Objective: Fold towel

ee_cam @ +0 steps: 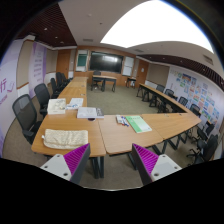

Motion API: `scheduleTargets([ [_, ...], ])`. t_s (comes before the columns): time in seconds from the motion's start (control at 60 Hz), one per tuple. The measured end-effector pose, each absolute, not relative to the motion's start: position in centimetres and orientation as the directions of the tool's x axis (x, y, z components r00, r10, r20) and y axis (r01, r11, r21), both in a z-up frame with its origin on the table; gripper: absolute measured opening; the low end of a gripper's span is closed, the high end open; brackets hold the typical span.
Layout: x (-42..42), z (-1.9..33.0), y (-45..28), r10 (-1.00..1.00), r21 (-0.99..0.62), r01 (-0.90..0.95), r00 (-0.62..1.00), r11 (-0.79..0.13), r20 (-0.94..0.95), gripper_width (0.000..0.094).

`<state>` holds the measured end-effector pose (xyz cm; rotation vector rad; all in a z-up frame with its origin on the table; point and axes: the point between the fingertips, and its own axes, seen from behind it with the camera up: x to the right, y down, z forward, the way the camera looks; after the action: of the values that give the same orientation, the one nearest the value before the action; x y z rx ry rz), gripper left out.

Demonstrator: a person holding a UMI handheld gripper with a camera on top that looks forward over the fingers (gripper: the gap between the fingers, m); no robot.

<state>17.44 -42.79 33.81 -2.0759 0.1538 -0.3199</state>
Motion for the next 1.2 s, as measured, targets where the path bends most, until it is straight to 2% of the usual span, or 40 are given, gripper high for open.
scheduleTargets([
  [0.05, 17.9, 33.9, -44.2, -0.242, -0.856, 0.011, 0.957, -0.517, 0.159, 0.0854],
  [0.167, 17.4, 31.4, -45.1, -0.249, -0.836, 0.000, 0.955, -0.548, 0.163, 0.0856],
  [0.217, 16.5, 28.7, -44.4, -0.252, -0.825, -0.001, 0.952, -0.565, 0.172, 0.0858],
  [0.317, 14.3, 25.3, -45.4, -0.235, -0.794, -0.007, 0.957, -0.608, 0.171, 0.0859],
  [0.483, 5.5, 17.5, -43.0, -0.156, -0.736, 0.016, 0.974, -0.677, 0.165, 0.0853],
  [0.633, -6.2, 12.6, -36.8, -0.069, -0.737, 0.024, 0.993, -0.676, 0.096, 0.0857],
  [0.85, -19.9, 8.8, -26.3, 0.008, -0.735, 0.012, 1.000, -0.678, 0.008, 0.0855],
  [0.95, -22.5, 7.4, -20.6, 0.012, -0.746, 0.029, 1.000, -0.666, 0.028, 0.0855],
  [1.2, -21.7, 1.7, -9.9, 0.002, -0.746, 0.096, 0.992, -0.659, 0.126, 0.0845],
])
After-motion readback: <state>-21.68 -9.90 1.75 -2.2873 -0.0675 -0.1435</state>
